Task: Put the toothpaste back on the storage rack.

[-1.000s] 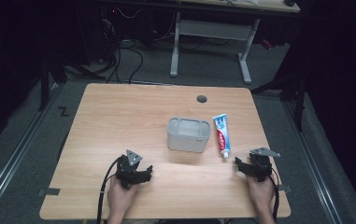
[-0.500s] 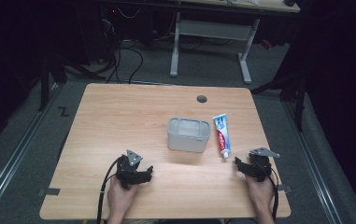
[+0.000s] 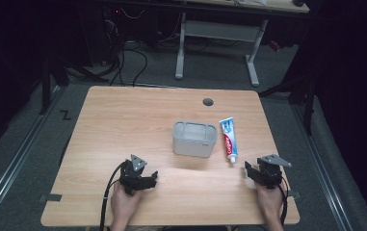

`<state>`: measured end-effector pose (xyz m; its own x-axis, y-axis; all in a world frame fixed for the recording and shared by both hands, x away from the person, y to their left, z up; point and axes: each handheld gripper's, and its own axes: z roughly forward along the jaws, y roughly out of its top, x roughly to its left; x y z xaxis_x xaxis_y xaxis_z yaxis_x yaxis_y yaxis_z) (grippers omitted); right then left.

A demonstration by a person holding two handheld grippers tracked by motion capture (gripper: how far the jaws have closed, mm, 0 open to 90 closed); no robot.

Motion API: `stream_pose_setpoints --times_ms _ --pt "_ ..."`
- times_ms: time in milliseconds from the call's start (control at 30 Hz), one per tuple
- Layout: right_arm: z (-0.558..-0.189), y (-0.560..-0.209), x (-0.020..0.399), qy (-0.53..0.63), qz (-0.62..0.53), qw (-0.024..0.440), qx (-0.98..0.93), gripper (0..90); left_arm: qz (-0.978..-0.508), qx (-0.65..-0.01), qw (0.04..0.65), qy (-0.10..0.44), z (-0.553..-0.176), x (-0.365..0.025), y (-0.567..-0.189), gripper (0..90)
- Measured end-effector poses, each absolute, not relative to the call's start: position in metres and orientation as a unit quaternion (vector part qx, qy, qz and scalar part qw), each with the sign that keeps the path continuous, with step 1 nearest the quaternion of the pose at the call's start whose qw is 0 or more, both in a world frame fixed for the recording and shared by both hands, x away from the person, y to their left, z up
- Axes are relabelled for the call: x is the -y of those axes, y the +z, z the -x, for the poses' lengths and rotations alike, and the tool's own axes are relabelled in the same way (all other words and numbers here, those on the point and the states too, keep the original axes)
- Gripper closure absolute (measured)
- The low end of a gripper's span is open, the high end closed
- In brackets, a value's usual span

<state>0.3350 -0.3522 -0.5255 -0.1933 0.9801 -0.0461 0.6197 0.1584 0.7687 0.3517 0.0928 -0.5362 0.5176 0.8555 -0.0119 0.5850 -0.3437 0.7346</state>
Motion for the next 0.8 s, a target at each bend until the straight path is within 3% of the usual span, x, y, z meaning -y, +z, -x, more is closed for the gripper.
stream_pose_setpoints --times_ms 533,667,800 --pt "-0.328 -0.523 0.335 0.352 -0.528 0.291 -0.716 45.5 -0.797 -0.452 0.352 0.191 -0.352 -0.093 -0.536 18.8" --pt "-0.327 -0.52 0.335 0.368 -0.531 0.274 -0.712 44.2 -0.797 -0.451 0.352 0.191 -0.352 -0.093 -0.536 18.7" --pt "-0.328 -0.514 0.334 0.367 -0.537 0.253 -0.717 48.3 -0.797 -0.451 0.352 0.191 -0.352 -0.093 -0.536 18.7"
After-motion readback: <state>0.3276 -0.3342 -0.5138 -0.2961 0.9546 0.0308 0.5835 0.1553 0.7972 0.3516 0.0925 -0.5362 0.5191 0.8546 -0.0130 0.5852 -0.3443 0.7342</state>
